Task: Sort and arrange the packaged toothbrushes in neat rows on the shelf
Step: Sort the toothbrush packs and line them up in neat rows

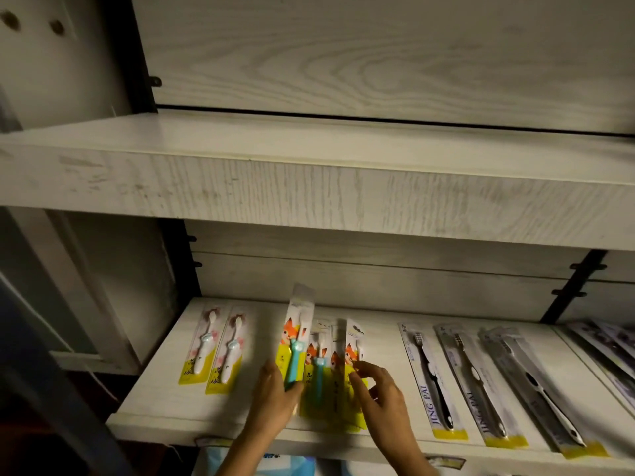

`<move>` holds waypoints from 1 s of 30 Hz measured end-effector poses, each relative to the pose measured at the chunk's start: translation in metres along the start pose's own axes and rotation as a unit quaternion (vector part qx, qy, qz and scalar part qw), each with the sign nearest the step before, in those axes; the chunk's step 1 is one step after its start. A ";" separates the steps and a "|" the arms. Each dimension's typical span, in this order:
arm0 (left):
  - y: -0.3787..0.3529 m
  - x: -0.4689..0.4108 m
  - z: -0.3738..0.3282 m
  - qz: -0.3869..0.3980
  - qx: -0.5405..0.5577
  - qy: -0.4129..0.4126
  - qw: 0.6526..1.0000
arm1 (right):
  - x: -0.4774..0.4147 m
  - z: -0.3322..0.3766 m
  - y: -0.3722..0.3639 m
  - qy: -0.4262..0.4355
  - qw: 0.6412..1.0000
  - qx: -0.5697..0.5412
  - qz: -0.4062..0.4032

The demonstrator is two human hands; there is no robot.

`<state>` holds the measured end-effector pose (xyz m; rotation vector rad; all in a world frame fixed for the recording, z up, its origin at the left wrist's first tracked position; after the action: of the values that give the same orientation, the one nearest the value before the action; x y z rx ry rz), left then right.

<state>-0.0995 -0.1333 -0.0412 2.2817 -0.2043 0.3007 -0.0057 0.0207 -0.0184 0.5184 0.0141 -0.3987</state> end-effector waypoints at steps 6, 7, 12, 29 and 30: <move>0.001 0.052 -0.026 0.145 0.123 -0.099 0.977 | 0.002 0.017 -0.015 0.008 0.984 -0.177 0.016; 0.003 0.058 -0.029 0.159 0.133 -0.104 0.973 | 0.002 0.016 -0.015 0.007 0.984 -0.180 0.014; 0.004 0.030 -0.015 0.061 0.144 -0.056 0.986 | 0.002 0.004 -0.001 -0.029 0.975 -0.218 -0.014; -0.023 -0.037 -0.009 0.049 -0.128 0.077 0.988 | 0.012 -0.014 0.009 -0.041 0.982 -0.181 -0.047; -0.023 -0.038 -0.008 0.056 -0.121 0.084 0.987 | 0.012 -0.013 0.009 -0.046 0.982 -0.179 -0.044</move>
<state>-0.1313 -0.1106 -0.0630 1.9967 -0.2671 0.4967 0.0102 0.0292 -0.0265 0.1443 0.0200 -0.4936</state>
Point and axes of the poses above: each hand's wrist, its own x-axis away from the middle knuckle, its own y-axis out of the back of the hand, z = x × y, the point moved 2 cm from there along -x, towards the middle knuckle, and after that the axes turned 10 degrees about y, right-handed, at the moved point
